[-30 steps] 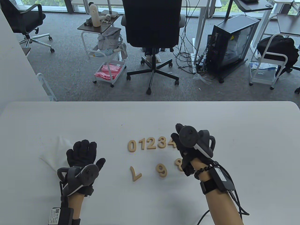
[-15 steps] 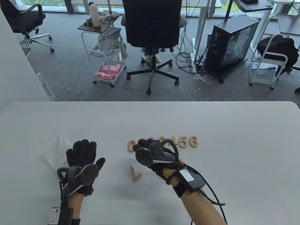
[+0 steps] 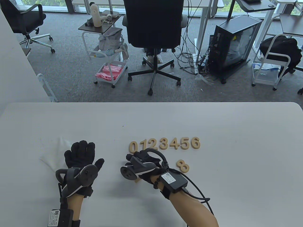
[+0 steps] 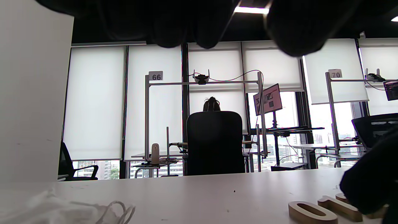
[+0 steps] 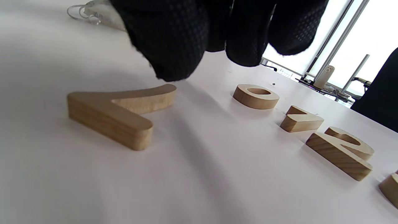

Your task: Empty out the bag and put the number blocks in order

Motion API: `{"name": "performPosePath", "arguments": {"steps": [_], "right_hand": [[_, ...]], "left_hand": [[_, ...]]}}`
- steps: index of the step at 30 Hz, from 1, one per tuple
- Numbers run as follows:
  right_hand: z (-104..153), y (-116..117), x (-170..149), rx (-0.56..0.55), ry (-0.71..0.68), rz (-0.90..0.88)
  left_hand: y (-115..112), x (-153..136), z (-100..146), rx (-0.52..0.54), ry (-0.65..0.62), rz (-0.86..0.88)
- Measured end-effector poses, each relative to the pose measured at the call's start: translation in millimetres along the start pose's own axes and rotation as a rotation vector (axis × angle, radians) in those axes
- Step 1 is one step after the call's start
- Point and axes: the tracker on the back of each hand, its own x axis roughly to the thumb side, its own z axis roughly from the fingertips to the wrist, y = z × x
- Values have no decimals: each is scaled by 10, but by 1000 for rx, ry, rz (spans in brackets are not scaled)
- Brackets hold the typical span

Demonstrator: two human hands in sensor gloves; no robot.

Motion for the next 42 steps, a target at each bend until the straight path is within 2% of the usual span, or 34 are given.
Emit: {"name": "performPosePath", "arguments": {"steps": [10,17,24,30,36,42], "right_hand": [[-86,154,112,42,-72,51],[-106,200,62,45,-33,44],[-5,227,39,44,28,-16],[389,123,-209,-27,150,-289],[1056,29,-594,-178,306,-456],[1693,46,-952,-353,478,-573]], "left_hand": [[11,-14,-1,-2,10,-5],[10,-12,-2,-5,8,-8],[14,-11,0,-1,7,-6],[9,4,-2,-3,-2,-4],[7,12,-3,-1,-5,-1],[-24,28,-7,-16,-8,-5]]}}
